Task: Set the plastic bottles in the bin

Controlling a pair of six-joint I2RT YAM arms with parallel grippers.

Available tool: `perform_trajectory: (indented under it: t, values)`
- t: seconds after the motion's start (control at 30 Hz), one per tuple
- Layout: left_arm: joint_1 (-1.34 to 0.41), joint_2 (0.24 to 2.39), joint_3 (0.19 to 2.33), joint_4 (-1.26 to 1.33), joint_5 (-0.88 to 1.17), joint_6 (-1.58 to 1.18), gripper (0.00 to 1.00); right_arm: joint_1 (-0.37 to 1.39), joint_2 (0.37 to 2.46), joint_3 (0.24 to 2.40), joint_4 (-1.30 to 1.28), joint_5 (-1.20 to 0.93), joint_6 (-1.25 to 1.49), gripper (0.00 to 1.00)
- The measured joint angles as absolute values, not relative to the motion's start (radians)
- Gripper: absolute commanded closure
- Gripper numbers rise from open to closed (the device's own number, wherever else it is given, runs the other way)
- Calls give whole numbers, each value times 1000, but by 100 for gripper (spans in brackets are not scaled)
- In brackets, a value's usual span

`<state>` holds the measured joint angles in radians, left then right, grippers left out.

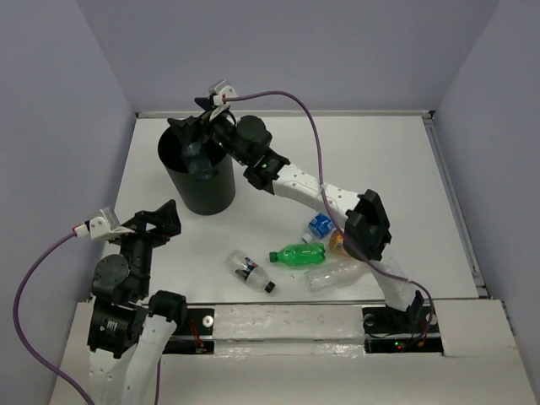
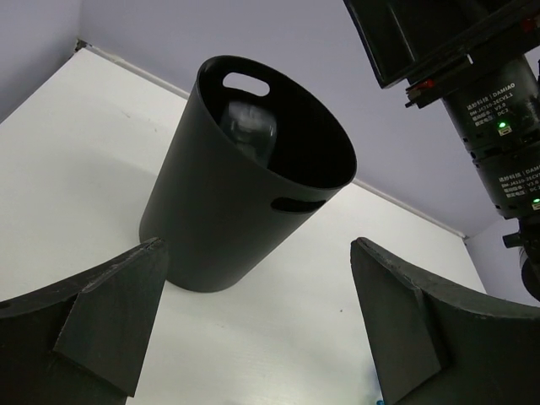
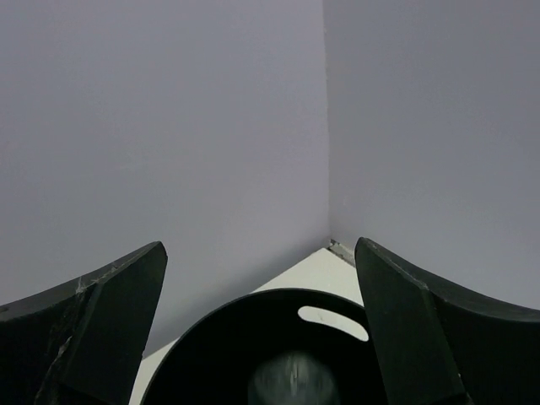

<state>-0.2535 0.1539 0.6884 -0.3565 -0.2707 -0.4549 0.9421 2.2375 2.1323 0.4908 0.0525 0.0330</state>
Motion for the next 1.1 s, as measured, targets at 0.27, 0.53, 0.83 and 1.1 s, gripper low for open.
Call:
perform_trajectory:
  t: [0.27,0.53,0.83,1.1]
  values:
    - [-253,154,688,-356,-272,-455,1,934,1930,1787,387,45,44,24]
    - [-234,155,689,-368,-313,-463,1,960,1513,1338,153,-25,109,8]
    - [-233,176,707,-371,-406,-464,1,1156,1701,1280,-192,-13,118,8]
    - [-227,179,707,-369,-409,-461,1,1206,1858,1291,-302,90,149,11]
